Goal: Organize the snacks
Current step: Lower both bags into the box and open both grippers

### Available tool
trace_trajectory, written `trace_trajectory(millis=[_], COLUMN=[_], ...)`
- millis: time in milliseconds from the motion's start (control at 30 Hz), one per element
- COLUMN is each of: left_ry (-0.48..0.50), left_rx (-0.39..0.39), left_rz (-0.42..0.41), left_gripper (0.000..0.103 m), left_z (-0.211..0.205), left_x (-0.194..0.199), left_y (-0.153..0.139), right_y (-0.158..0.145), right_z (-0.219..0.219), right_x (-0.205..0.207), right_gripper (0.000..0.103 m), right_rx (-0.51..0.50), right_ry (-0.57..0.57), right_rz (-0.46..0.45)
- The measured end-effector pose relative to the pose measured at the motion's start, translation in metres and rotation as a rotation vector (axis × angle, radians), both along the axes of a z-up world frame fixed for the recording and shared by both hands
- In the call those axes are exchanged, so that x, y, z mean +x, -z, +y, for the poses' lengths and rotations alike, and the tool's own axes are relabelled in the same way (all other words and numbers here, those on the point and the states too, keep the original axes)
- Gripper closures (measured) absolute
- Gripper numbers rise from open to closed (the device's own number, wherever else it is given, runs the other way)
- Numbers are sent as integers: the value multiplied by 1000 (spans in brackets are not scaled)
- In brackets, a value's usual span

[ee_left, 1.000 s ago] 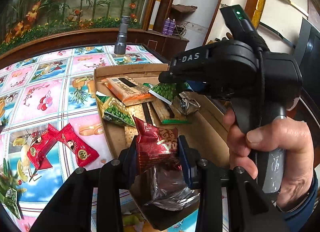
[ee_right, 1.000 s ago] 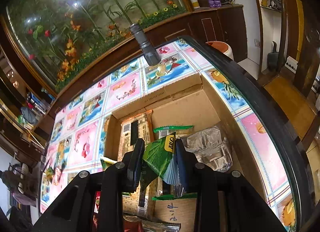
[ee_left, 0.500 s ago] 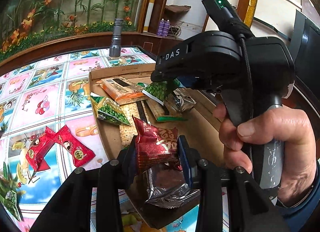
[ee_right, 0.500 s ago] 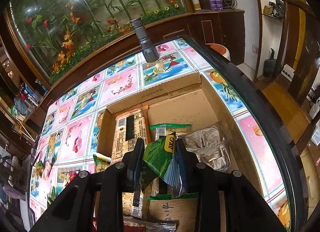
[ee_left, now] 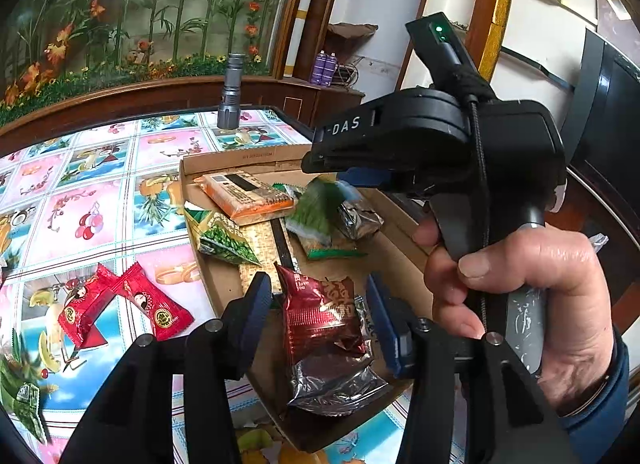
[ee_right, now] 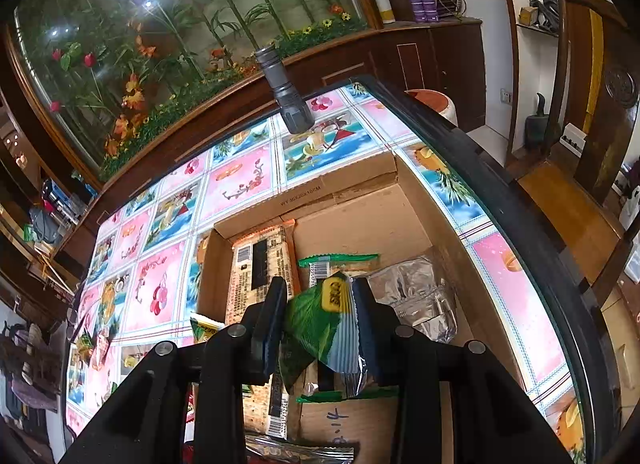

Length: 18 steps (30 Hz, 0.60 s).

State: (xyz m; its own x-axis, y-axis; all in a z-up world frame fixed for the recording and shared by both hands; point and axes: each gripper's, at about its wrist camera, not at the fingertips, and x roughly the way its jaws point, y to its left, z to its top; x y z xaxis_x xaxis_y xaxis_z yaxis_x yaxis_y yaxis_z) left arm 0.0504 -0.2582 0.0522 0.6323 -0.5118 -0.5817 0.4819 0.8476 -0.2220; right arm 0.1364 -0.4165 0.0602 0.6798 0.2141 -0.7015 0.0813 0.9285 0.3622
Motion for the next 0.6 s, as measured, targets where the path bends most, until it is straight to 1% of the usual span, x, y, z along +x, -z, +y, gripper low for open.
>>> trace_trajectory(millis=[100, 267, 467, 600], left_ry=[-8, -23, -54, -86], left_rx=[-7, -18, -18, -23], left_rz=[0, 3, 0, 2], left_gripper=[52, 52, 51, 50], left_z=[2, 8, 19, 32], left_x=[0, 0, 1, 2], left_y=[-2, -5, -9, -12], right_y=[-4, -5, -8, -7], right_z=[1, 3, 12, 12], right_x=[-2, -2, -4, -4], right_gripper=[66, 66, 66, 66], right_rx=[5, 18, 0, 0], right_ry=[-7, -18, -48, -49], right_rz=[-19, -32, -45, -44])
